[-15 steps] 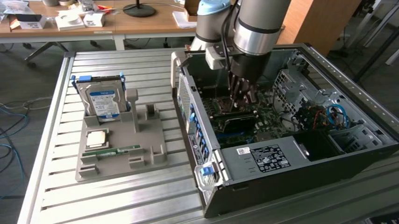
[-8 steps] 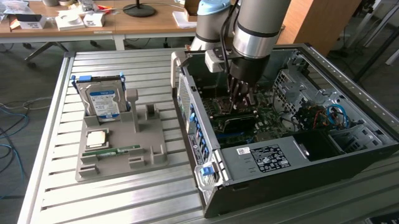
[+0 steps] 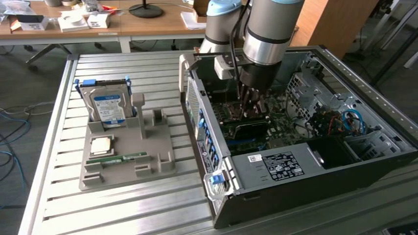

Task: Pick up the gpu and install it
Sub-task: 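Press down on the gpu until it lock into place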

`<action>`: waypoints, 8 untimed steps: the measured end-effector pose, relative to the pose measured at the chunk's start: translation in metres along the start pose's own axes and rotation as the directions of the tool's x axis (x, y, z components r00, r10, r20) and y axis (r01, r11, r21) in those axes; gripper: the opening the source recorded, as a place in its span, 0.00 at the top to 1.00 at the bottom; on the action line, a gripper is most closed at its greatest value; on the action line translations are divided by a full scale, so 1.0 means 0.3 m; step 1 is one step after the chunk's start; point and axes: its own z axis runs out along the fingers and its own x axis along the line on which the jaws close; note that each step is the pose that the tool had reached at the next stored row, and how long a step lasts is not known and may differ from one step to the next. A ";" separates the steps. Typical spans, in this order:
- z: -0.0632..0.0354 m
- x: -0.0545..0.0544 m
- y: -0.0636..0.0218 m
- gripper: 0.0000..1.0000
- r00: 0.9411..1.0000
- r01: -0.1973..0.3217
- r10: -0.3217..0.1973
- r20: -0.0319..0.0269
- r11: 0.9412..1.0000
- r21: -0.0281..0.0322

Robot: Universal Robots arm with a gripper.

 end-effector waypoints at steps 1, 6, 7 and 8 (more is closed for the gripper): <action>0.000 0.000 0.000 0.89 1.000 0.000 0.000 0.000 1.000 0.000; 0.013 0.000 0.001 0.89 1.000 0.000 0.000 0.000 1.000 0.000; 0.013 0.000 0.001 0.89 1.000 0.000 0.000 0.000 1.000 0.000; 0.013 0.000 0.001 0.89 1.000 0.000 0.000 0.000 1.000 0.000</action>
